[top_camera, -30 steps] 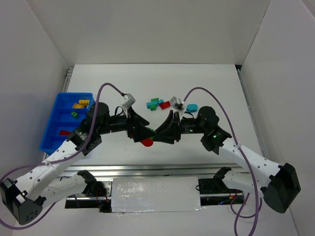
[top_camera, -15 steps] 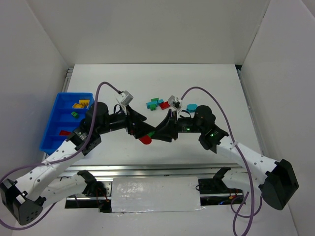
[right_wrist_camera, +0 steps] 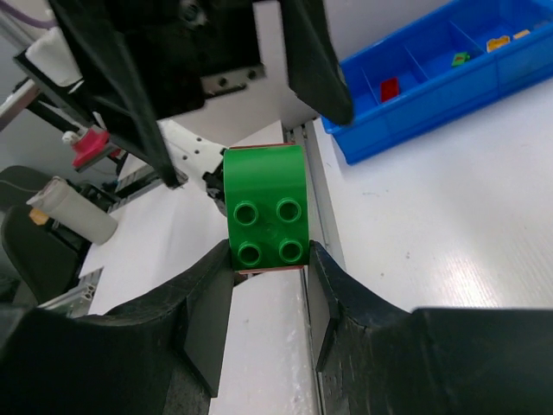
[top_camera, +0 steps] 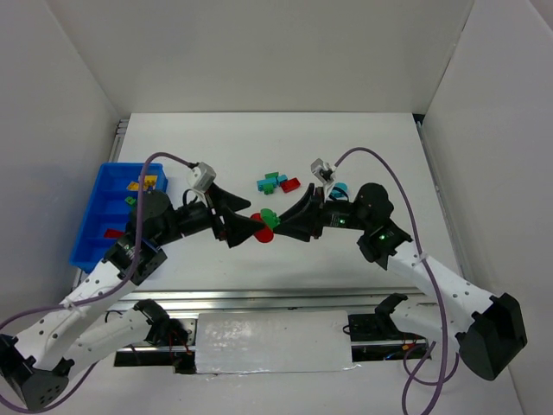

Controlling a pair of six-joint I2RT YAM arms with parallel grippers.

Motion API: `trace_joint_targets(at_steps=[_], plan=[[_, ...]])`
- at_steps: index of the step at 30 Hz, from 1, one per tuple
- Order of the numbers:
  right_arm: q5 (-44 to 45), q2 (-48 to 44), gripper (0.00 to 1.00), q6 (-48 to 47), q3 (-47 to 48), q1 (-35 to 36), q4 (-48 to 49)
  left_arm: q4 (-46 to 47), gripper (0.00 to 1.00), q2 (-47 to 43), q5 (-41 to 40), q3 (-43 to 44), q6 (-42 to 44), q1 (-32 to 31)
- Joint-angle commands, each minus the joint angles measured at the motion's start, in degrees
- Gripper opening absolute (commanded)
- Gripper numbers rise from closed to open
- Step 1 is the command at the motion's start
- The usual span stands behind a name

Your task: Sort the legos into containers by color

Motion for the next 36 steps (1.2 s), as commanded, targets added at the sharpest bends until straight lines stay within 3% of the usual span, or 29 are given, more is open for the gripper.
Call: trace_joint_targets(at_steps=[1,6,9,10,12,13,14,20,29,33,34,36], plan=[[-1.7,-3.3,0.0,2.0,0.2,-0.1,4.9,3.7,1.0,1.8,5.4,-0.8,0.9,0.2],[0.0,-4.0,0.0,2.8,1.0,-0.2,5.1,6.4,0.99,4.0,11.3,-1.1,0.2,0.1],[1.5,-3.4,0.0,2.8,1.5,-0.2,4.9,7.8,0.82,4.4,15.1,-1.6,-0.1,0.1],[1.8,-2.8,0.0,2.7,1.6,-0.2,4.8,8.8,0.59,4.1,16.6,-1.7,-0.3,0.2],[1.1,-2.0,0.0,2.7,1.8,-0.2,5.5,9.0,0.27,3.7,17.0,-1.9,-0.4,0.2],[0.4,-1.2,0.0,2.8,1.8,-0.2,5.8,8.2,0.03,3.2,16.5,-1.8,-0.2,0.2],[-0.1,-0.8,0.0,2.9,1.7,-0.2,7.1,7.6,0.0,3.0,15.8,-1.4,0.1,0.2],[0.2,-2.1,0.0,2.4,-1.1,-2.5,8.8,-1.6,0.0,2.0,7.2,1.6,3.3,0.4],[1.9,-3.6,0.0,-0.7,-1.5,-7.0,3.7,-9.6,0.0,2.0,2.0,3.6,4.1,4.3],[5.3,-4.3,0.0,-3.8,-0.7,-7.5,-2.4,-21.7,0.0,4.4,-18.4,7.0,-0.4,11.9],[5.6,-4.5,0.0,-4.2,-0.8,-7.6,-3.8,-28.8,0.0,5.7,-25.9,9.1,-1.9,19.5],[6.5,-5.5,0.0,-4.3,-1.4,-7.6,-4.5,-40.7,0.0,11.4,-36.5,12.0,-6.5,28.3]])
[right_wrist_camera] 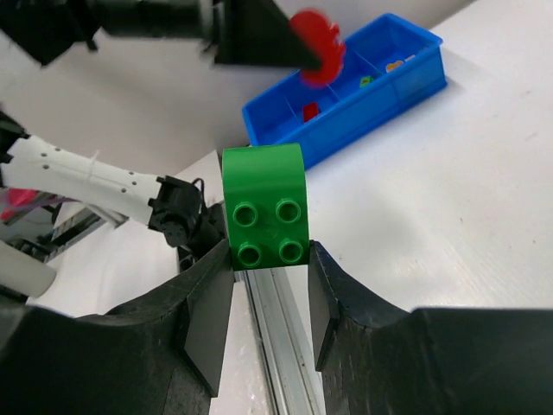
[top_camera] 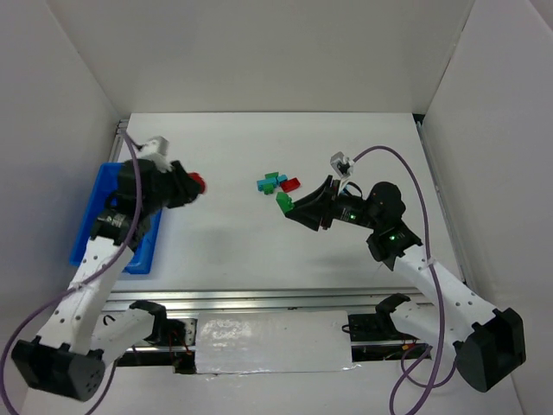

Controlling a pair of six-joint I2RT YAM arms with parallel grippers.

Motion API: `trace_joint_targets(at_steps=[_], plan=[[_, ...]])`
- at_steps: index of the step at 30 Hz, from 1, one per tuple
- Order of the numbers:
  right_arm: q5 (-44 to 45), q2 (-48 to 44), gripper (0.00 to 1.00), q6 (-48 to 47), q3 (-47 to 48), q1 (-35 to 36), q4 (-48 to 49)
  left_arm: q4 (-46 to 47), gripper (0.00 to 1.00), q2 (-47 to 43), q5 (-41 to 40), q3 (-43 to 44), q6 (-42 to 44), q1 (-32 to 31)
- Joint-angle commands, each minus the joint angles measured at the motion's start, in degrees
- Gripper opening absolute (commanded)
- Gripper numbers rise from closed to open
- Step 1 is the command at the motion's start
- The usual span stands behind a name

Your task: Sort the legos into containers by color

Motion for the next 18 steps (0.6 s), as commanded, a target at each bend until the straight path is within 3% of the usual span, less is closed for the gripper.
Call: trace_joint_targets(at_steps=[1,4,5,11,18], plan=[[2.8,-2.4,0.0,-2.3,-0.7,-0.4,-2.8,-19.5,0.0,6.1,-23.7,4.6,-7.9,17.5],[3.5,-3.5,0.0,-2.0,-1.4,-0.3,-3.1,-18.8,0.0,7.5,-23.6,1.4,-10.9,30.9],[3.5,-3.8,0.0,-1.8,-1.7,-0.3,-3.2,-18.6,0.0,7.9,-24.5,0.9,-11.9,32.6],[2.8,-4.3,0.0,-2.2,-1.8,-0.3,-4.5,-21.7,0.0,14.3,-35.9,2.9,-21.2,35.2],[1.4,-6.0,0.0,-2.4,-2.0,-0.4,-6.0,-19.2,0.0,19.1,-32.9,2.0,-23.6,40.4]])
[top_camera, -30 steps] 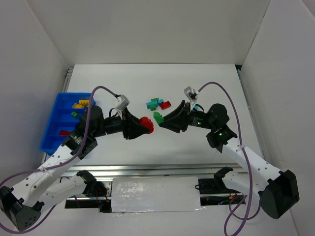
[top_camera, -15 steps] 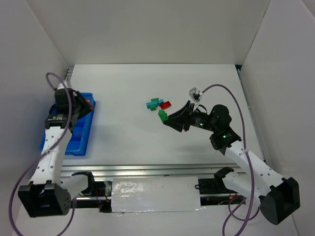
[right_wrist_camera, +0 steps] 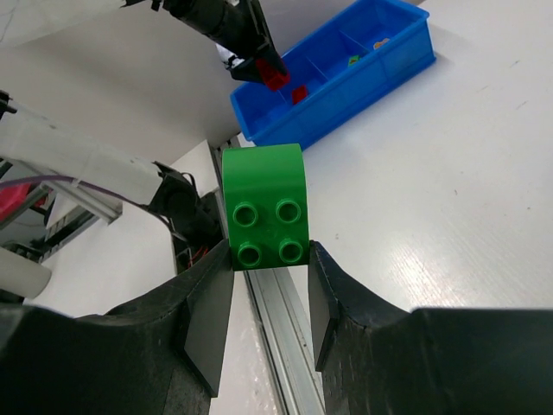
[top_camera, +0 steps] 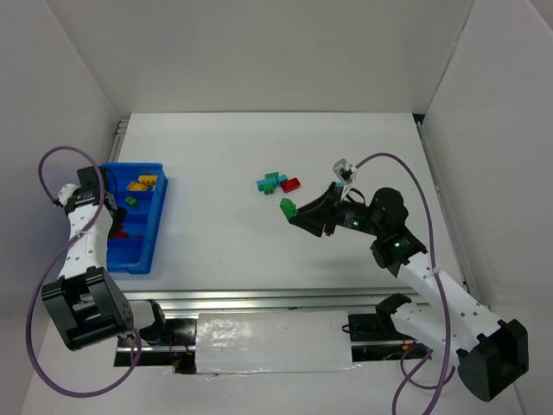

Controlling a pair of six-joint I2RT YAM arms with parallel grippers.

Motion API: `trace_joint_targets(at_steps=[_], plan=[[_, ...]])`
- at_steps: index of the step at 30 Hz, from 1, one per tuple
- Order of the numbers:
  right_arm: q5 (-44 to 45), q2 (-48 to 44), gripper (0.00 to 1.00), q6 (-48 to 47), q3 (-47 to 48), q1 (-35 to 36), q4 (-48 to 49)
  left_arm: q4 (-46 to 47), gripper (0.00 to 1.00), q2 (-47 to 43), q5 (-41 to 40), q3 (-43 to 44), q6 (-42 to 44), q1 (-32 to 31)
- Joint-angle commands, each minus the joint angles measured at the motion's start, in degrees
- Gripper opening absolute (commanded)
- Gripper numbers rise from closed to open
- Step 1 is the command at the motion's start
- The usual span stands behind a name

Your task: Sort the legos into containers by color

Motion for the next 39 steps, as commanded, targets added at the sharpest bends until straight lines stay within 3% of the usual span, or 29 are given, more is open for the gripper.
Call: trace_joint_targets(at_steps=[1,27,32,35,38,39], plan=[[-0.7,-2.1,0.0,-1.1,0.2,-0.2,-0.8,1.7,0.0,-0.7,0.3,0.3,-2.3,2.3],[-2.5,-3.2,0.0,-0.3,-0.6,-0.2,-0.1,5.5,0.0,-1.1,5.2,-2.1,-0.2,3.7],[-2.8,-3.8,0.0,-0.4,-0.7,-0.2,-0.4,6.1,0.1,-0.9,6.3,-2.5,0.0,3.7],[-3.1,-4.3,0.0,-0.3,-1.2,-0.2,-0.1,6.3,0.23,0.0,6.7,-2.6,0.2,3.7],[-3.6,-4.7,0.0,-0.2,-1.4,-0.2,0.0,6.7,0.44,0.4,7.4,-2.9,0.3,3.7],[-3.7,-4.8,0.0,-0.2,-1.3,-0.2,-0.1,6.8,0.57,0.2,7.4,-3.0,0.2,3.7]])
